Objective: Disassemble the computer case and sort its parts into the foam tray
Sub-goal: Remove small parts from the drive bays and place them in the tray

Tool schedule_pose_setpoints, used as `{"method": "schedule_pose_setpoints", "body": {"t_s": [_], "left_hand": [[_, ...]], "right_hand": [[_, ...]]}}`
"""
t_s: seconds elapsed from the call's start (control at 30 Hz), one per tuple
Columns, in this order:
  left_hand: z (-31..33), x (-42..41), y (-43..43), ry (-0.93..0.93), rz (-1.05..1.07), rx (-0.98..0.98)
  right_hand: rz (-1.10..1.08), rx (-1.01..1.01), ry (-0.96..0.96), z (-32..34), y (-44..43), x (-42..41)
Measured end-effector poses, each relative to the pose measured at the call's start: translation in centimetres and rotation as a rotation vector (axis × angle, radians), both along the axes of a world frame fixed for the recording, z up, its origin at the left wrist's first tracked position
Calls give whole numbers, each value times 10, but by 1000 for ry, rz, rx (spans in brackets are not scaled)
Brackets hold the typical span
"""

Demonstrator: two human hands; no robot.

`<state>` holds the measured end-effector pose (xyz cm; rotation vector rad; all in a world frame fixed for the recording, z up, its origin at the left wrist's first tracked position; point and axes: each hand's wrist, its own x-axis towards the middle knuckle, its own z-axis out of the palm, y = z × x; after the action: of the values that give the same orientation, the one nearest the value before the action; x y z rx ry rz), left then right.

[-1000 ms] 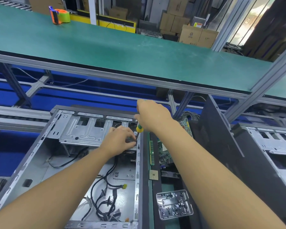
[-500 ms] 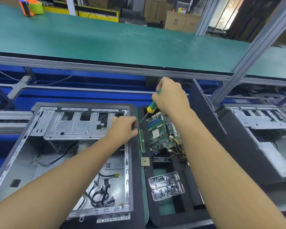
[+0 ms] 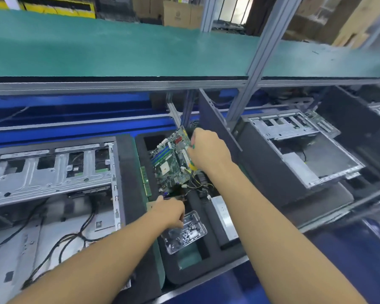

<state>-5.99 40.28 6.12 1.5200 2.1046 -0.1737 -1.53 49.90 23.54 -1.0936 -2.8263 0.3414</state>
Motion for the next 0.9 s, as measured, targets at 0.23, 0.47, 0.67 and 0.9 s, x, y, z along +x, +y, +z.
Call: {"method": "schedule_pose_setpoints", "body": {"t_s": [0.23,0.47,0.67,0.9], "left_hand": [[33,-45,-10,129,113,382],[64,-131,-91,211,436,785],[54,-187,-184,8,881,767],[48,-196,-234,-206,777,685]], "right_hand": [[-4,-84,163,9,-9,-15],[241,-183,416,33,-62,-66],[486,-331,497,27,-113,-113],[614,-454,360,-4,-155,-151]]}}
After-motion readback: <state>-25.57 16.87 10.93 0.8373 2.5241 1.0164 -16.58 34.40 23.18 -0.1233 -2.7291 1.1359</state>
